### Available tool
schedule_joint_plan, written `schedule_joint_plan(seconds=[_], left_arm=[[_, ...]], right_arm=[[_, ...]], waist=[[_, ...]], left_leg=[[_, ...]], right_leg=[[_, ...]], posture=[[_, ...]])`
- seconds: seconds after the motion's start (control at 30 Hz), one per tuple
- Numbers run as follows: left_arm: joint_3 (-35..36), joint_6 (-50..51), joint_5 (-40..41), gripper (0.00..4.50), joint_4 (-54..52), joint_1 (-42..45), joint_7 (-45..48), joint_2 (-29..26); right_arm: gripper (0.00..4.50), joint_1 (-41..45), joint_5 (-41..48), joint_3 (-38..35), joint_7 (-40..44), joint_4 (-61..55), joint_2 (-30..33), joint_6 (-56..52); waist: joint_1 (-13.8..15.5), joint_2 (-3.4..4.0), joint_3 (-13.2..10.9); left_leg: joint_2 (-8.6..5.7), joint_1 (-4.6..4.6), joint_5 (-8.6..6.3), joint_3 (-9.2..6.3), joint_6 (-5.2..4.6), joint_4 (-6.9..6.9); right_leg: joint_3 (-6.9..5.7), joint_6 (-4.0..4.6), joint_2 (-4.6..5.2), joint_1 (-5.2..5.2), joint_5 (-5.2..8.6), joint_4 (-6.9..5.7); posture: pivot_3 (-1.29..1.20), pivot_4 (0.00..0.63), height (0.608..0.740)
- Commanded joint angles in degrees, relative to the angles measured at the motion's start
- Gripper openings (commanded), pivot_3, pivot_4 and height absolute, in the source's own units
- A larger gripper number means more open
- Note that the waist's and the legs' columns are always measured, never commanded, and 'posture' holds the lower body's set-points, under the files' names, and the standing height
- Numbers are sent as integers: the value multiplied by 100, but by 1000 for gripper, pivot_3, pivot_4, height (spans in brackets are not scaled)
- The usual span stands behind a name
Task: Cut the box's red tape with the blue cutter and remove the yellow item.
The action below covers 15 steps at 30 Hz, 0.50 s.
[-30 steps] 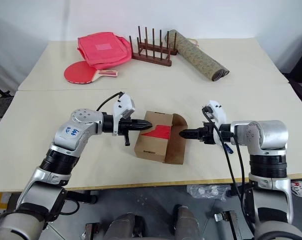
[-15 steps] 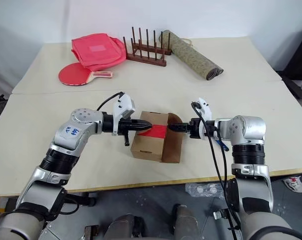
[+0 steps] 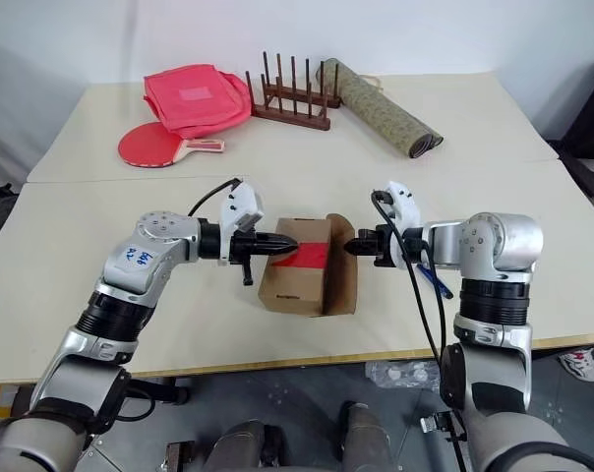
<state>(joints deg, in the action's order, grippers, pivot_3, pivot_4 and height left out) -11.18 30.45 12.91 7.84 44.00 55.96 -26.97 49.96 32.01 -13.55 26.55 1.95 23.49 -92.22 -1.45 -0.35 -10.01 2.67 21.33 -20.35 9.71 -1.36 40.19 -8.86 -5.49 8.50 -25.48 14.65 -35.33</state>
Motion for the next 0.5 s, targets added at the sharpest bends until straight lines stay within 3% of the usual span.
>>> schedule_joint_plan(seconds=[0.03,0.27,0.5], left_arm=[[-36,-28,-52,0,-54,-81,-81,61],[-36,-48,-39,0,-154,-228,-195,246],[65,-92,-56,0,-108,-260,-261,181]], right_arm=[[58,297,1109,123,-303,-661,604,-28],[58,887,3370,575,-1448,-419,1797,-28],[58,1400,4570,862,-2603,40,1905,-28]], waist=[[10,0,0],[-9,0,0],[-4,0,-1]], left_leg=[[-1,1,0,-2,0,0],[-1,2,-1,-1,-3,-9],[2,4,-1,1,-4,-10]], right_leg=[[-2,0,1,0,0,1],[-4,0,2,1,0,14],[-3,0,2,0,0,21]], posture=[[0,150,740],[0,150,740],[0,150,740]])
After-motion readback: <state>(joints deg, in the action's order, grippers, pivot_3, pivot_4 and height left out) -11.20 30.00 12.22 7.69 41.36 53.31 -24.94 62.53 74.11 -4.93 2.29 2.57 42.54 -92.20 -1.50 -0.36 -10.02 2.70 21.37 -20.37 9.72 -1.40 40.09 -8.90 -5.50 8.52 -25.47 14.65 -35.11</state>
